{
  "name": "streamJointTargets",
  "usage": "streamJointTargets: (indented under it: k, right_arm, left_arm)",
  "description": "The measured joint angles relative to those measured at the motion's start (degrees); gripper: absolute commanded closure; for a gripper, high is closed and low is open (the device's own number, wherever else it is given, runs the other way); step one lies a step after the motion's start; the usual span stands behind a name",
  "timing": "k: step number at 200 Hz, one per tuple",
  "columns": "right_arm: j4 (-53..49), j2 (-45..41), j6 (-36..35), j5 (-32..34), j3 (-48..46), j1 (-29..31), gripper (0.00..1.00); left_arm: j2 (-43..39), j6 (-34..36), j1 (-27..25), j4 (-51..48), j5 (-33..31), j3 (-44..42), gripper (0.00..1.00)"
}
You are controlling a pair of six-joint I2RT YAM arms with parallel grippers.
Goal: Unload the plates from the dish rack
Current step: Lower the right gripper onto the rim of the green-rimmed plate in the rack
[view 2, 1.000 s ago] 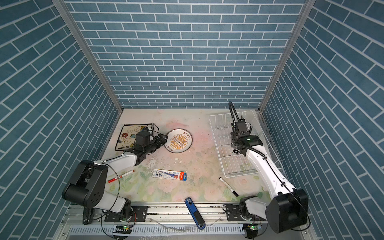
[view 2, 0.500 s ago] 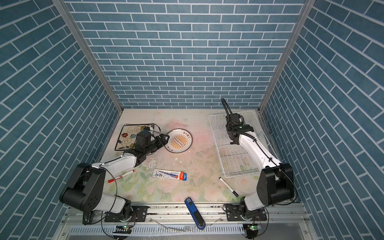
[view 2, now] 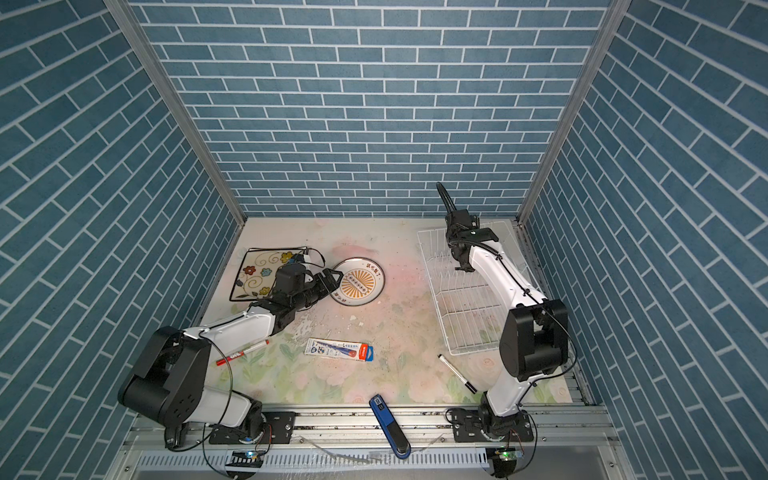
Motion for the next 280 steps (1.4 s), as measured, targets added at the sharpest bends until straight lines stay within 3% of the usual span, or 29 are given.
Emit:
streamJointTargets:
  k: [77, 209, 280]
  right_arm:
    - [-1.57, 5.18, -0.09, 1.33, 3.48, -2.95, 0.35]
    - [5.16, 9.73, -4.33, -0.57, 3.48, -7.02, 0.53]
    - [8.22, 9.99, -7.34, -1.44, 3.45, -7.13, 0.71]
  left_arm:
    - [-1.86, -1.2, 0.0, 1.46, 0.0, -0.74, 0.14]
    - [-1.73, -2.14, 0.0, 3.37, 0.17, -1.4, 0.14]
    - [-1.36, -2.6, 0.0, 4.46, 0.46, -1.7, 0.14]
